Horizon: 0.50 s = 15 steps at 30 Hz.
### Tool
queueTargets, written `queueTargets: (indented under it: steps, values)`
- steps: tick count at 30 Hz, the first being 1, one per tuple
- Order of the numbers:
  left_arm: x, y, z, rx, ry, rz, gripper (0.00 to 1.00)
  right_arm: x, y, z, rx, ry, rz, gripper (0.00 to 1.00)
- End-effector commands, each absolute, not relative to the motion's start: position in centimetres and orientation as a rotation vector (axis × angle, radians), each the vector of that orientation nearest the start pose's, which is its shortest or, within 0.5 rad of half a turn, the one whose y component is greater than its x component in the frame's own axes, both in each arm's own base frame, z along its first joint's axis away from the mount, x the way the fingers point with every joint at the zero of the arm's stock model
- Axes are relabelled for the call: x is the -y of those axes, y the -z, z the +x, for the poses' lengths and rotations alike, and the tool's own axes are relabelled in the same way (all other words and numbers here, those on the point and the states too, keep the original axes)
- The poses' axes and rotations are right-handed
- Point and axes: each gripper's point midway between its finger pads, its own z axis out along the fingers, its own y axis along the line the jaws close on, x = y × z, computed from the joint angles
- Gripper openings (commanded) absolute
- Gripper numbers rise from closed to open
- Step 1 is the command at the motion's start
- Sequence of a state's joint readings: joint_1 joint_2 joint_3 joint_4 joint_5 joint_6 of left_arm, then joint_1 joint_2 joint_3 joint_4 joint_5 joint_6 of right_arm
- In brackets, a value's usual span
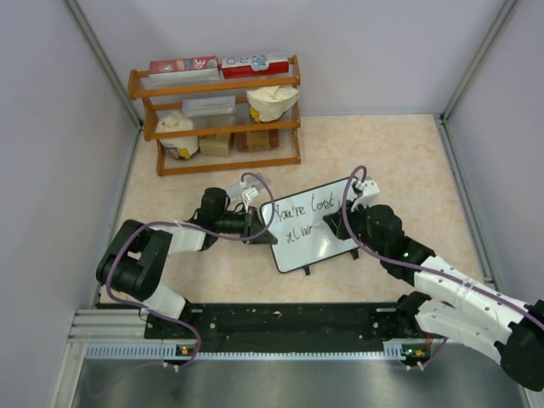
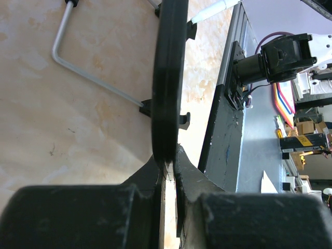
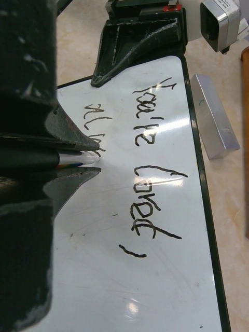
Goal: Write a sentence on the whiteboard
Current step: Write a sentence at the center of the board.
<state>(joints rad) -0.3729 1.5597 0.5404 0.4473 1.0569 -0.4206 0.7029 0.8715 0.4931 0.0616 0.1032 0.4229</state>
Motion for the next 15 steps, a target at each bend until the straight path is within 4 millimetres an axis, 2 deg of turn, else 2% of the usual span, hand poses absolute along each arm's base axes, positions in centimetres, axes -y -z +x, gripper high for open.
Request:
queueTargets:
  steps: [1, 15]
  values:
    - [25.8, -8.6, 21.4, -2.117, 1.563, 0.657, 0.0, -20.4, -17.5, 25.8, -1.911, -0.627, -0.178, 0.0]
    - [25.8, -8.6, 21.5, -2.117, 1.561, 0.656, 0.0, -19.8, -15.5, 24.6, -1.963, -0.623, -0.195, 0.0]
